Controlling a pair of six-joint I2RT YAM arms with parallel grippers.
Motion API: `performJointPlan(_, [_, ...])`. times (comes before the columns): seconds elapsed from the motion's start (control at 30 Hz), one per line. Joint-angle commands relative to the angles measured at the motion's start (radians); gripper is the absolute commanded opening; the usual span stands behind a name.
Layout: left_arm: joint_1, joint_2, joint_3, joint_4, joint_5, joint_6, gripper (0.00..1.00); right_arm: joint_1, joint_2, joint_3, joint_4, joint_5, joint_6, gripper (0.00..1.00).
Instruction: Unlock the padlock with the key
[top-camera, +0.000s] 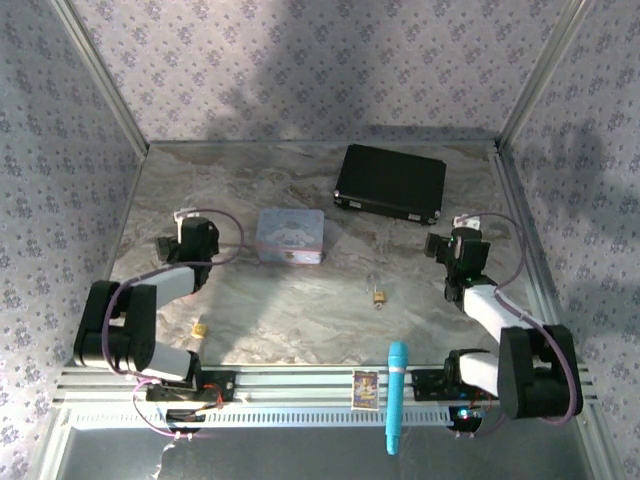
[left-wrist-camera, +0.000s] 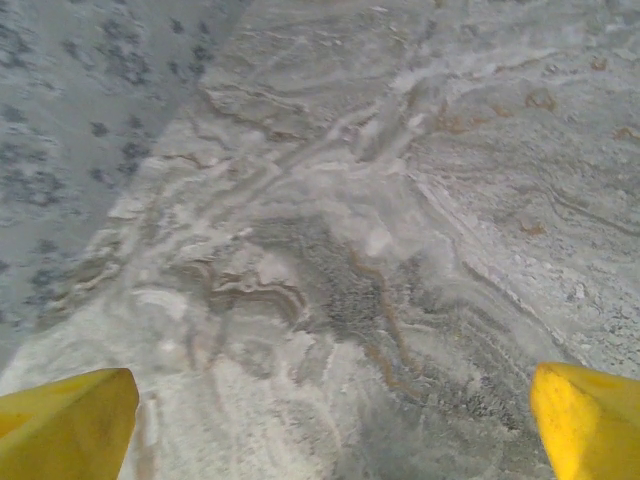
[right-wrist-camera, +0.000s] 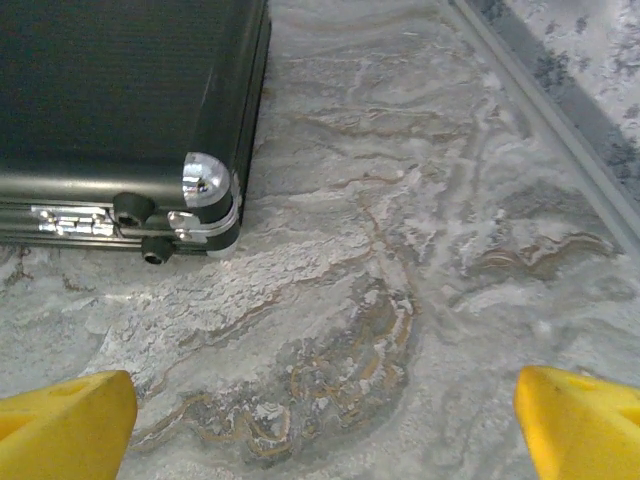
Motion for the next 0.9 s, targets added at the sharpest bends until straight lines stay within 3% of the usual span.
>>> performJointPlan(0.0, [0.039, -0.002, -0.014, 0.224, 0.163, 0.048, 1.0, -0.021, 0.064, -0.025, 0.26, -0.074, -0.079, 0.97])
performJointPlan(0.1, [0.114, 0.058, -0.046, 0.328, 0.3, 0.011, 1.0, -0.032, 0.12, -0.034, 0.326, -0.093, -0.086, 0.96])
performJointPlan(0.23, [0.125, 0.098, -0.103, 0.463, 0.434, 0.05, 1.0, -0.035, 0.138, -0.03, 0.345, -0.117, -0.11, 0.97])
performJointPlan(0.4, [0.127, 0.092, -0.097, 0.439, 0.445, 0.051, 1.0, -0.043, 0.327, -0.037, 0.541, -0.077, -0.089, 0.99])
performJointPlan(0.47, [0.128, 0.09, -0.097, 0.436, 0.444, 0.049, 1.0, -0.039, 0.31, 0.009, 0.415, -0.076, -0.083, 0.99])
performJointPlan(0.87, [0.128, 0.091, -0.099, 0.442, 0.442, 0.05, 1.0, -0.044, 0.318, 0.003, 0.445, -0.078, -0.088, 0.99])
